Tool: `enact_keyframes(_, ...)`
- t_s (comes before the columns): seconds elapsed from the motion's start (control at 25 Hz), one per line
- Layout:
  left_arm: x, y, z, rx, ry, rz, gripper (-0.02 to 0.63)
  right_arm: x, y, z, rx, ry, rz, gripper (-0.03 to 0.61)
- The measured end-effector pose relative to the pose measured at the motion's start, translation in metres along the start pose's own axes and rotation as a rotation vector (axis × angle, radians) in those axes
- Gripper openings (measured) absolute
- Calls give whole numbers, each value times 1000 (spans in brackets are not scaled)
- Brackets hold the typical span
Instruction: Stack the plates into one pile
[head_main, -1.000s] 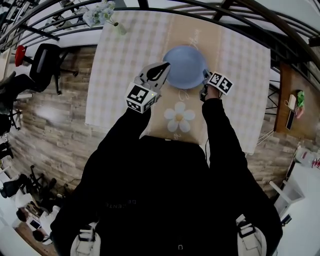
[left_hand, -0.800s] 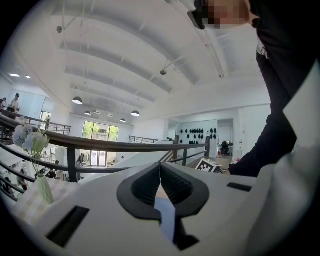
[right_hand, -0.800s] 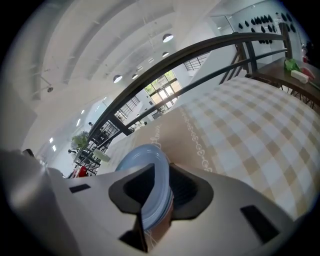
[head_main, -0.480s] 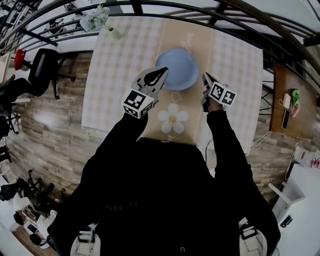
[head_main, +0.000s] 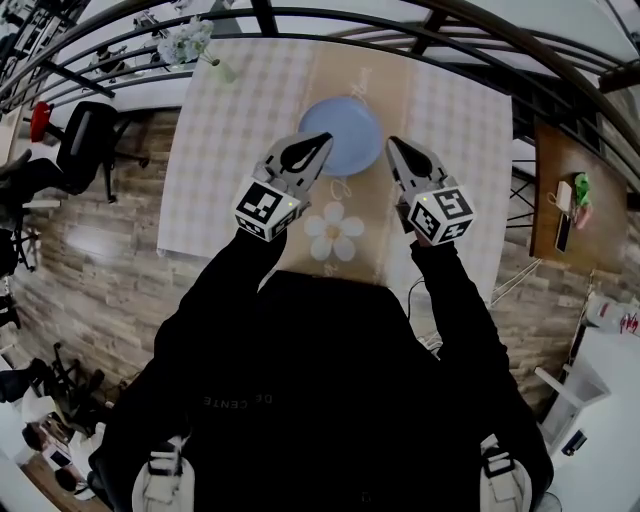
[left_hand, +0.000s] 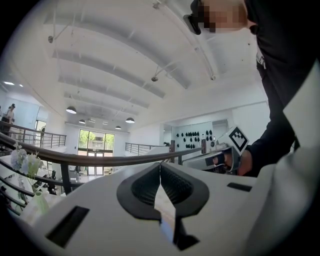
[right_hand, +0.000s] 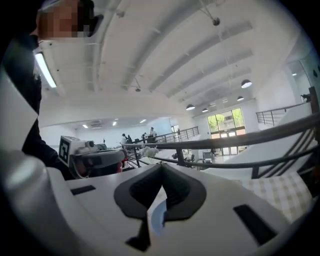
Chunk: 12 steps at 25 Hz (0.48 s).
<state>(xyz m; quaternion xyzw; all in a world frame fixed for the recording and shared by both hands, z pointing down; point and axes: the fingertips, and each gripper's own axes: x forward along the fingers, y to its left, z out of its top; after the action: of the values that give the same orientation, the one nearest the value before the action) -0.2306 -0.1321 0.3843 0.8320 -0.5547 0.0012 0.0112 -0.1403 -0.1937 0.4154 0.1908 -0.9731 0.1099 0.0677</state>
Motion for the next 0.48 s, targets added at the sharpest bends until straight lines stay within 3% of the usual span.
enact_keyframes(0.28,-15,-33,30,-25,-18,-45,20,-39,45,38,-114,-79,74,5)
enact_keyframes(0.48,-33,-53,43,-8,-9,-64,20,-56,71,43,-128,-105,92,5)
